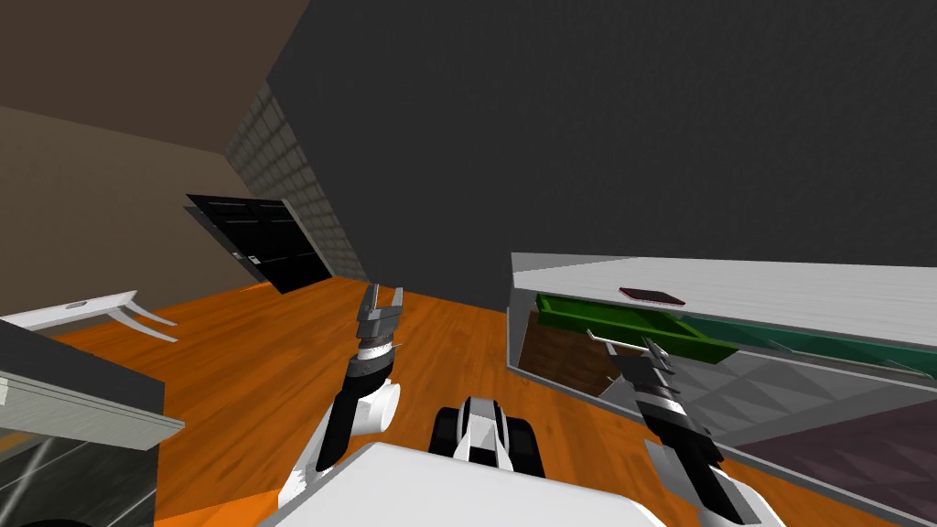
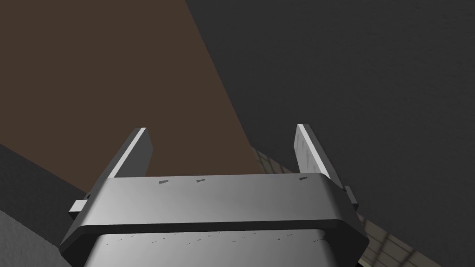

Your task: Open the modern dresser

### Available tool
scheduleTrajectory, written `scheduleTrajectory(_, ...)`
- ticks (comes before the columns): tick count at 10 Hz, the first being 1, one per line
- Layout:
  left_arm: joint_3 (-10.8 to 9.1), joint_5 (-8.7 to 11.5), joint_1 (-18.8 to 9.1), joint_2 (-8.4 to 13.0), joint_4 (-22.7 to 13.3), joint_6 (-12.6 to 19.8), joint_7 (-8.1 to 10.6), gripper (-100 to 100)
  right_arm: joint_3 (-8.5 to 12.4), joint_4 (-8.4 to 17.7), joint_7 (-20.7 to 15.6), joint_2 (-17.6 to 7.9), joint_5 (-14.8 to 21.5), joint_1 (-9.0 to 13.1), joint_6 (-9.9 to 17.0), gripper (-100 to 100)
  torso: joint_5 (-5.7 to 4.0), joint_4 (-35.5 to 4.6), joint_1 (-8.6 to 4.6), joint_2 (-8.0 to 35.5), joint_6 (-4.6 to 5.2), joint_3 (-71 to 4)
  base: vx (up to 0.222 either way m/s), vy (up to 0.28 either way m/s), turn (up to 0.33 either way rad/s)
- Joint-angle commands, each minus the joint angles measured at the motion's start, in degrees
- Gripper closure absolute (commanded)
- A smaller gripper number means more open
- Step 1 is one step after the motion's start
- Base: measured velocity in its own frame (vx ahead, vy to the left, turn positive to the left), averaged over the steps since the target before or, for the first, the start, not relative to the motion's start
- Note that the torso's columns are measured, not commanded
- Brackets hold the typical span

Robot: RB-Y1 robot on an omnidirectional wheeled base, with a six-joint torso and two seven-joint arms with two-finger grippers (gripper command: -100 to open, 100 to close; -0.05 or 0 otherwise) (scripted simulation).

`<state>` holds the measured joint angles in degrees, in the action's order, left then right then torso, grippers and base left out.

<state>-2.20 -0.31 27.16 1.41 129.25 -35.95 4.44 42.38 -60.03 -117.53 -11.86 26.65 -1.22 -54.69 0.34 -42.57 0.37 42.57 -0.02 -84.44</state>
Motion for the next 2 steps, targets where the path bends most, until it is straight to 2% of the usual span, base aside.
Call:
scheduleTrajectory(1, 0.00, 0.00, 0.00, 0.00, 0.00, 0.00, 0.00, 0, -0.01, 0.14, -0.02, 0.07, 0.04, -0.12, 0.12, 0, -0.08, 0.07, -0.08, -0.08, 0.00, -0.04, 0.000, 0.000, 0.000)
scheduleTrajectory(2, 0.00, 0.00, 0.00, 0.00, 0.00, 0.00, 0.00, 0, -0.02, 0.24, -0.03, 0.11, 0.07, -0.20, 0.21, 0, -0.14, 0.12, -0.15, -0.13, 0.00, -0.06, 0.000, 0.000, 0.000)
